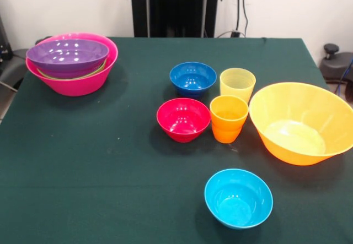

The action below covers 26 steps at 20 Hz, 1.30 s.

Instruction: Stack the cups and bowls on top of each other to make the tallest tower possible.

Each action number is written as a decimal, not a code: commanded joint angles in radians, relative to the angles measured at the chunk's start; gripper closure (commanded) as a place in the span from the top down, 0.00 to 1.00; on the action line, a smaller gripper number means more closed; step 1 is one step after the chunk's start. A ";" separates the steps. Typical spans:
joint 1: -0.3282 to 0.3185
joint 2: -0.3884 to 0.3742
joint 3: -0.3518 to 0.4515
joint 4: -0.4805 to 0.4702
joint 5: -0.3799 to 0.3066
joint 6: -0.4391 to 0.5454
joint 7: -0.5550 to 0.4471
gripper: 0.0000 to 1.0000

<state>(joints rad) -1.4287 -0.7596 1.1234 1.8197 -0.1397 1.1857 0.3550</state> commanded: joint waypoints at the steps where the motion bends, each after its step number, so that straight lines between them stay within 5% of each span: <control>1: 0.036 0.036 0.012 0.049 -0.101 -0.071 -0.052 0.00; 9: 0.103 0.139 -0.109 -0.010 -0.265 -0.120 -0.043 0.00; 16: 0.141 0.225 -0.158 -0.082 -0.304 -0.086 -0.029 0.00; 26: 0.143 0.228 -0.142 -0.117 -0.384 -0.065 -0.108 0.00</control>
<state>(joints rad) -1.3379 -0.5578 1.0366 1.7780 -0.4213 1.1265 0.3550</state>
